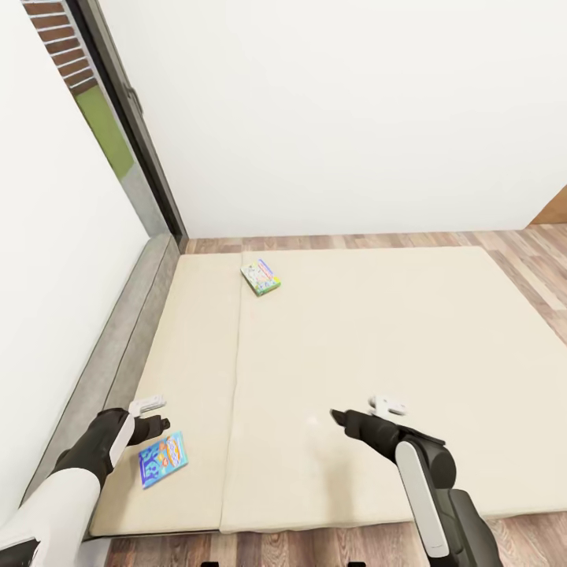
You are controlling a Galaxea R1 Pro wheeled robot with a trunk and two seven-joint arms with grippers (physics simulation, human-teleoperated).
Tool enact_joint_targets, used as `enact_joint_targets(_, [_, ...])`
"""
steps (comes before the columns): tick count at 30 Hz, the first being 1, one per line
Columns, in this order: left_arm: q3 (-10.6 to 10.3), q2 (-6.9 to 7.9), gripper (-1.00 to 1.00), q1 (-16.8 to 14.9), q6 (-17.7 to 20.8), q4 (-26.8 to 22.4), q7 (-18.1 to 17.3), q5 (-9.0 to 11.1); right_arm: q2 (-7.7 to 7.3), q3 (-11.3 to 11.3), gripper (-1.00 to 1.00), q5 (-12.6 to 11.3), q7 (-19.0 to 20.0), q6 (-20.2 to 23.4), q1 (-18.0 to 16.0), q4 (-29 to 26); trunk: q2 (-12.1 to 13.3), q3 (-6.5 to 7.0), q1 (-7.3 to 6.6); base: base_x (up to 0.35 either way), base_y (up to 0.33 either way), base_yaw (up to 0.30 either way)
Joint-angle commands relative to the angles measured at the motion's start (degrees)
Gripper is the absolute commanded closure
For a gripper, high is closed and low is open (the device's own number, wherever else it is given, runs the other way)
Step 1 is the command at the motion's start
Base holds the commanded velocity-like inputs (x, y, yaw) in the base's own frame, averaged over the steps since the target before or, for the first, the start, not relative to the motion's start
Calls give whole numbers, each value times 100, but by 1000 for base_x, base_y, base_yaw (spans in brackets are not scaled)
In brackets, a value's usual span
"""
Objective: Put all the toys in the child's room - the three board games (two on the bed and one on the table), the two jigsaw puzzles on the table, and the tennis ball on the table - inside the toy box on the table in the child's room.
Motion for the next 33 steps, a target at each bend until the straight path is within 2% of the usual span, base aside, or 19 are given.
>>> enact_joint_targets(1, [19,-3,-100,-3,31,-7,-10,2,-7,-8,-100,-60,92,13,-2,-7,-8,-8,2,0,0,0])
enact_joint_targets(4, [19,-3,-100,-3,30,-6,-10,2,1,-9,-100,-60,266,6,2,-8,-8,-10,2,0,0,0])
enact_joint_targets(10, [19,-3,-100,-3,23,-7,-10,2,-14,-18,-100,-59,347,-7,4,-8,-8,-11,2,0,0,0])
enact_joint_targets(33, [19,-3,-100,-3,14,-7,-10,2,14,-32,-100,-57,370,-38,-5,-8,-8,-11,2,0,0,0])
